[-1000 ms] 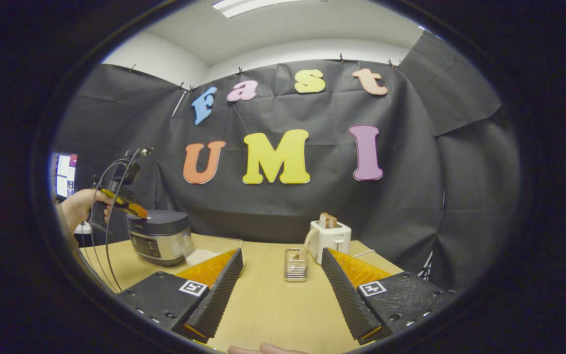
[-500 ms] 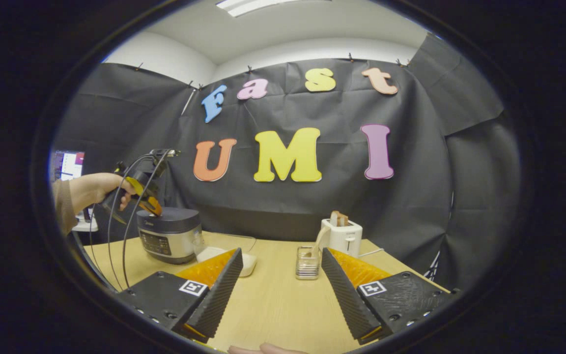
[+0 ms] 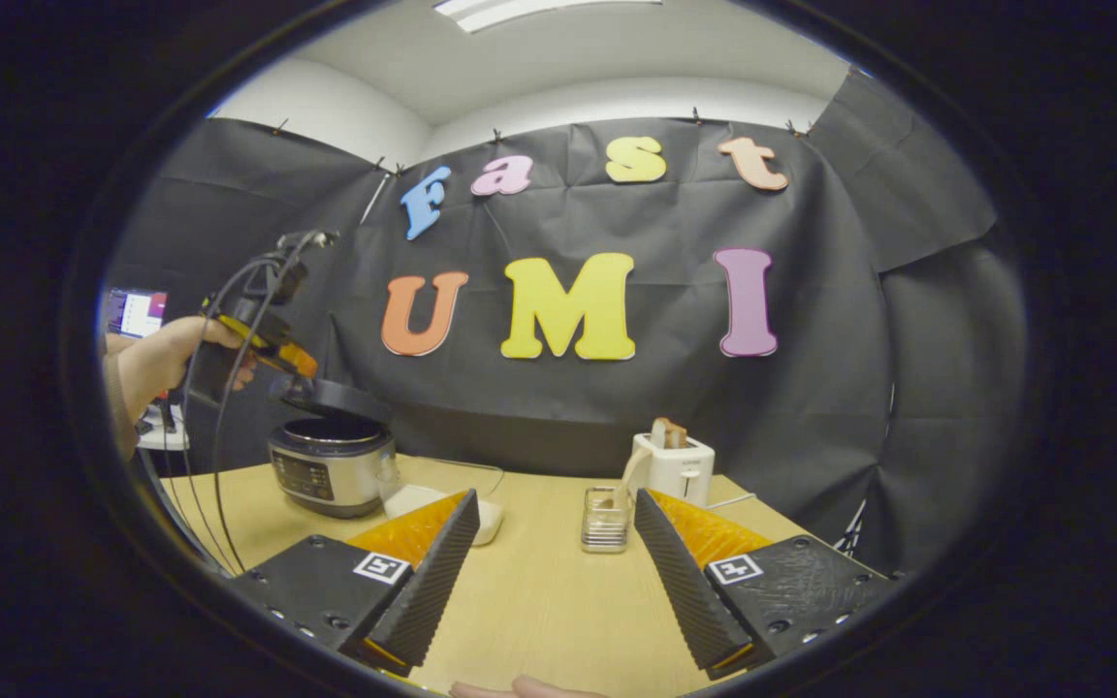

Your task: Close the left gripper, press the button to open the rice cooker; take a wooden spoon from the chopstick holder with the right hand, scoop a spoonful of rice and pour it into the rice cooker, then put the wooden spoon back into the chopstick holder.

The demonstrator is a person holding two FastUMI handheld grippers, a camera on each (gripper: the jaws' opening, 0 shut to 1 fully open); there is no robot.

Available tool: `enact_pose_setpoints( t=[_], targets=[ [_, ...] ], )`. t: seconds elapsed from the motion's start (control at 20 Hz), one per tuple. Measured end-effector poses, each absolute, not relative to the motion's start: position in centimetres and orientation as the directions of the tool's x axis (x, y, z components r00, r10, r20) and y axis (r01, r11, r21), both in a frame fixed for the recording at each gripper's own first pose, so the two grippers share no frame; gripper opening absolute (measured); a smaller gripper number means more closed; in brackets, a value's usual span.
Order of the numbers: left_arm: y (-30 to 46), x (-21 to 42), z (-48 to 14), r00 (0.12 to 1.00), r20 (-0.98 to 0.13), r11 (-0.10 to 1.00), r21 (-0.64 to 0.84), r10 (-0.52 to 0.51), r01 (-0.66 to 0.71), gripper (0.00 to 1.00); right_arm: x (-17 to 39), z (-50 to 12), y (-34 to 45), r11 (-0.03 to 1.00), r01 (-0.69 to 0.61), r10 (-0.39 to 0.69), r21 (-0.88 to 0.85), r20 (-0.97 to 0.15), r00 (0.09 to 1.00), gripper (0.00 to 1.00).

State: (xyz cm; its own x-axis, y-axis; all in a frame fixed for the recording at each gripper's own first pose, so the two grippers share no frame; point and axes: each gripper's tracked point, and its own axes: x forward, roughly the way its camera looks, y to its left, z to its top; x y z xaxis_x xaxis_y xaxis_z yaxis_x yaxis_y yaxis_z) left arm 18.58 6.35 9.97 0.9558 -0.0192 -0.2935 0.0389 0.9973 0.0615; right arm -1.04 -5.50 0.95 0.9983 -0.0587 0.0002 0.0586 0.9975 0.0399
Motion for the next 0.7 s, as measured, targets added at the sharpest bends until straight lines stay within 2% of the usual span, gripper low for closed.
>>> enact_pose_setpoints(
  t=[0.05,0.1,0.15,0.25,0.35,0.45,0.5,0.55,0.6,0.65,0.7],
  targets=[
    [6.2,17.6,10.4,0.959,-0.283,0.998,0.053,-0.030,0.047,0.53,-0.8,0.6,-5.4,0.997,0.063,-0.062,0.035,-0.006,0.998,0.95],
    [6.0,16.7,11.0,0.965,-0.261,0.997,0.059,-0.030,0.047,0.65,-0.6,0.4,-5.4,0.997,0.065,-0.065,0.029,-0.012,0.998,0.96],
    [6.0,15.6,11.4,0.972,-0.231,0.996,0.072,-0.035,0.053,0.86,-0.3,0.1,-5.3,0.998,0.066,-0.066,0.023,-0.016,0.998,0.96],
    [6.2,13.7,12.3,0.987,-0.157,0.995,0.088,-0.027,0.041,0.93,0.1,-0.2,-5.3,0.997,0.069,-0.069,0.018,-0.015,0.998,0.96],
    [6.0,11.5,12.2,0.994,-0.101,0.997,0.069,-0.032,0.039,0.94,0.7,-0.6,-5.4,0.997,0.076,-0.075,0.019,-0.017,0.997,0.96],
    [5.2,9.6,11.0,0.995,-0.077,0.998,0.035,-0.057,0.059,0.96,1.3,-1.2,-5.7,0.997,0.080,-0.079,0.021,-0.025,0.997,0.96],
    [4.9,8.8,10.5,0.996,-0.065,0.998,0.021,-0.062,0.063,0.90,1.5,-1.4,-5.8,0.996,0.081,-0.080,0.024,-0.030,0.996,0.96],
    [4.7,8.1,9.9,0.996,-0.058,0.997,0.016,-0.068,0.069,0.97,1.8,-1.8,-5.9,0.996,0.080,-0.079,0.027,-0.039,0.996,0.96],
    [4.5,7.3,9.2,0.996,-0.049,0.997,0.016,-0.071,0.072,0.90,2.1,-2.3,-6.1,0.996,0.080,-0.079,0.030,-0.047,0.996,0.96],
    [4.2,6.7,8.5,0.997,-0.043,0.997,0.025,-0.070,0.071,0.97,2.5,-2.7,-6.4,0.996,0.083,-0.081,0.032,-0.055,0.995,0.96],
    [3.8,6.2,7.6,0.997,-0.040,0.997,0.033,-0.070,0.071,0.97,2.8,-3.0,-6.7,0.996,0.088,-0.086,0.033,-0.061,0.994,0.96]
  ],
)
